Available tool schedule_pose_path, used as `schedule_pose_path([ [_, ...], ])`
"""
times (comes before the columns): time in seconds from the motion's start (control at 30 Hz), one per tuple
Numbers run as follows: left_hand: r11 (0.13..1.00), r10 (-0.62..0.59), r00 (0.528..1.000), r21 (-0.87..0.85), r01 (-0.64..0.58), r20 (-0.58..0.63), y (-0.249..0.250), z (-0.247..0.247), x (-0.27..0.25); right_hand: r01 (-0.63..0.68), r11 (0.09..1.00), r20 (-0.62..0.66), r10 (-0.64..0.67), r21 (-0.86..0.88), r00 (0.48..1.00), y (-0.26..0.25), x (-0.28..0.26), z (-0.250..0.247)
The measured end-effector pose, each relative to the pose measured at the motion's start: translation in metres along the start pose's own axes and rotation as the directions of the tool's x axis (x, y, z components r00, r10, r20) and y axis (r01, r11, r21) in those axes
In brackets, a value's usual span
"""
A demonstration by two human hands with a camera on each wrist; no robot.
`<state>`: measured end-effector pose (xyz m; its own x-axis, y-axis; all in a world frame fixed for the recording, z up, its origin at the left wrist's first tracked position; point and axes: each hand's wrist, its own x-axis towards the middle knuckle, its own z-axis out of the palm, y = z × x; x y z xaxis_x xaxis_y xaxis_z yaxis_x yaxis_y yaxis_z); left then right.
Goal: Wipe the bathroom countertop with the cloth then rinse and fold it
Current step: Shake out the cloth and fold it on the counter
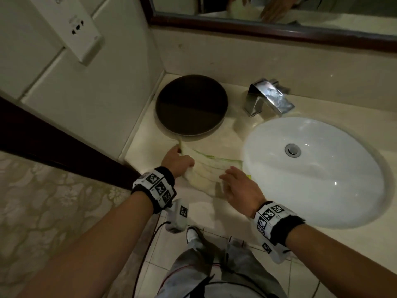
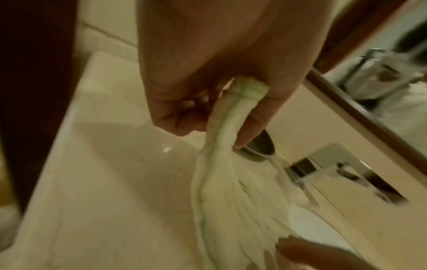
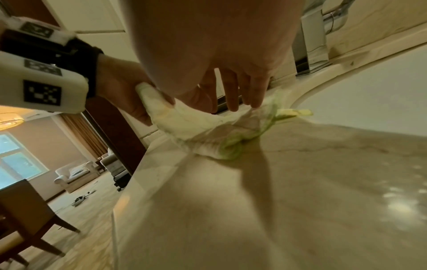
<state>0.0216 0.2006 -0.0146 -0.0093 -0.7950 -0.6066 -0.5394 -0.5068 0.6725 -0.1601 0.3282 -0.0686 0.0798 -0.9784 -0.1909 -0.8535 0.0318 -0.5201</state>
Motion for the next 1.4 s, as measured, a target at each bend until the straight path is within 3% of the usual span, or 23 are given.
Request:
schedule_pose_path([
  [0.07,0.985,0.113,0.994,0.134,-0.113,0.003,0.011,0.017,-0.013,-0.001,1.000,-0.037,0.001,0.007,0.999,0.011,-0.004,-0.007],
  [0.2,0.889,0.206,0.975,0.400,-0.220,0.079,0.023,0.063,-0.034,-0.073,0.992,-0.070,0.080,0.105,0.994,0.028,-0.014,-0.020],
  [0.37,0.702,0.189,0.931,0.620,-0.351,0.313,0.012,0.123,-0.048,-0.149,0.983,-0.015,0.151,0.106,0.988,0.045,-0.019,-0.027],
  [0.53,0.560,0.309,0.918,0.732,-0.388,0.249,-0.005,0.121,-0.051,-0.212,0.962,0.006,0.214,0.175,0.977,0.048,-0.021,-0.025],
  [0.67,0.407,0.298,0.919,0.837,-0.366,0.258,-0.021,0.112,-0.052,-0.281,0.930,0.031,0.282,0.237,0.959,0.046,-0.011,-0.030],
  [0.9,0.532,0.352,0.901,0.737,-0.417,0.255,-0.021,0.102,-0.056,-0.379,0.887,0.090,0.369,0.265,0.925,0.032,0.010,-0.027],
  [0.97,0.536,0.398,0.880,0.713,-0.451,0.258,-0.021,0.100,-0.059,-0.399,0.868,0.077,0.395,0.296,0.916,0.030,0.014,-0.026],
  [1.07,0.522,0.375,0.853,0.677,-0.519,0.364,-0.029,0.100,-0.062,-0.458,0.808,0.074,0.466,0.371,0.882,0.029,0.018,-0.023],
  [1.17,0.525,0.389,0.830,0.645,-0.556,0.399,-0.035,0.095,-0.059,-0.486,0.829,0.050,0.493,0.275,0.869,0.028,0.022,-0.023],
  [1.3,0.502,0.539,0.789,0.640,-0.581,0.293,-0.045,0.083,-0.053,-0.367,0.930,-0.005,0.367,0.026,0.930,0.023,0.020,-0.027],
  [1.4,0.467,0.554,0.803,0.716,-0.519,0.221,-0.048,0.077,-0.048,-0.088,0.990,-0.115,0.075,-0.114,0.991,0.016,0.016,-0.026],
])
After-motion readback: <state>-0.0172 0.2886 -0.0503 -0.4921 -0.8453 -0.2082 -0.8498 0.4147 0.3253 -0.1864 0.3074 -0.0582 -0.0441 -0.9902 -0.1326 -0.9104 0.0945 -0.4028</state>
